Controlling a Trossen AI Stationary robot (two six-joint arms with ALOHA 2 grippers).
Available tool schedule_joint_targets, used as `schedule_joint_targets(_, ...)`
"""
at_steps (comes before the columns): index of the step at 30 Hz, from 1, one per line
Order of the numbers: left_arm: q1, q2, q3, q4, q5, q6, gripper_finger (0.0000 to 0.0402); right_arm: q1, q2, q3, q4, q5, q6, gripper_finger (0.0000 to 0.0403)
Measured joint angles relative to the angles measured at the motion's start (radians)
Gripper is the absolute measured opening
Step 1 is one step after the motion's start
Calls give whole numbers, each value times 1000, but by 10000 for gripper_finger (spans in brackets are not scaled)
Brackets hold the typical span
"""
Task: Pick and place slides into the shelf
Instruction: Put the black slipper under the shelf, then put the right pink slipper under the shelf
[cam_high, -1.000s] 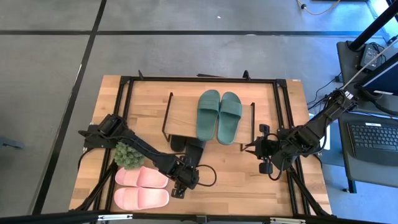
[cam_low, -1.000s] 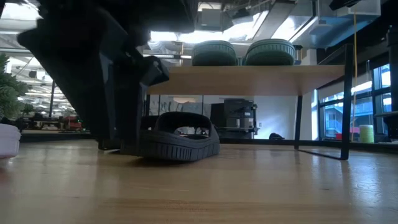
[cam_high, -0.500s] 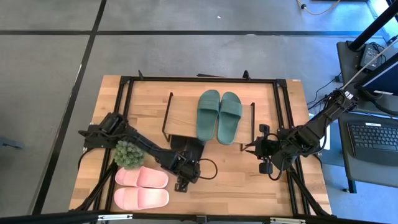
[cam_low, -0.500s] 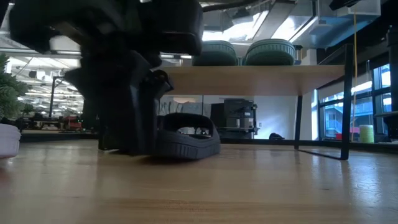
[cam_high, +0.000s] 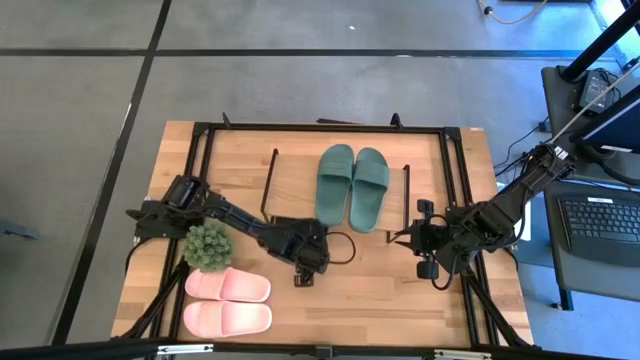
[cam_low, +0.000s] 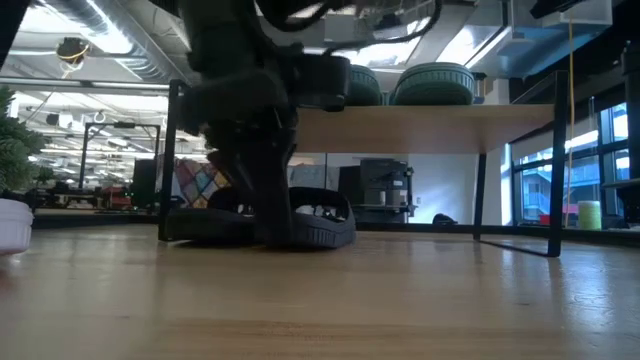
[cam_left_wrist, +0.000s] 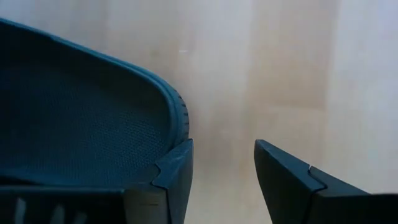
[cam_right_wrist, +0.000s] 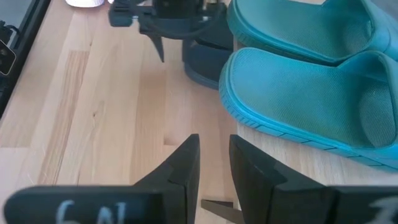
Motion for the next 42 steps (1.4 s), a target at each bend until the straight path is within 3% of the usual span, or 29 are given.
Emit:
schedule_joint_targets(8, 27, 0, 0, -45, 2, 5, 161, 0, 0, 0, -3, 0, 0, 89)
schedule_joint_targets(17, -63, -49, 0, -55, 75, 40, 161, 0, 0, 0, -5, 0, 0, 89)
schedule_joint_targets(27, -192, -232, 0, -88, 38, -204, 161, 0, 1, 0, -16, 0, -1, 89)
schedule_joint_targets(31, -260, -285, 0, -95, 39, -231, 161, 0, 1, 0, -17, 0, -2, 89)
schedule_joint_targets(36, -330, -315, 1, -125, 32, -513, 161, 0, 1, 0, -19, 0, -5, 89)
schedule_joint_targets(42, -393, -315, 1, -293, 72, -896, 161, 0, 1, 0, -18, 23, -50, 89)
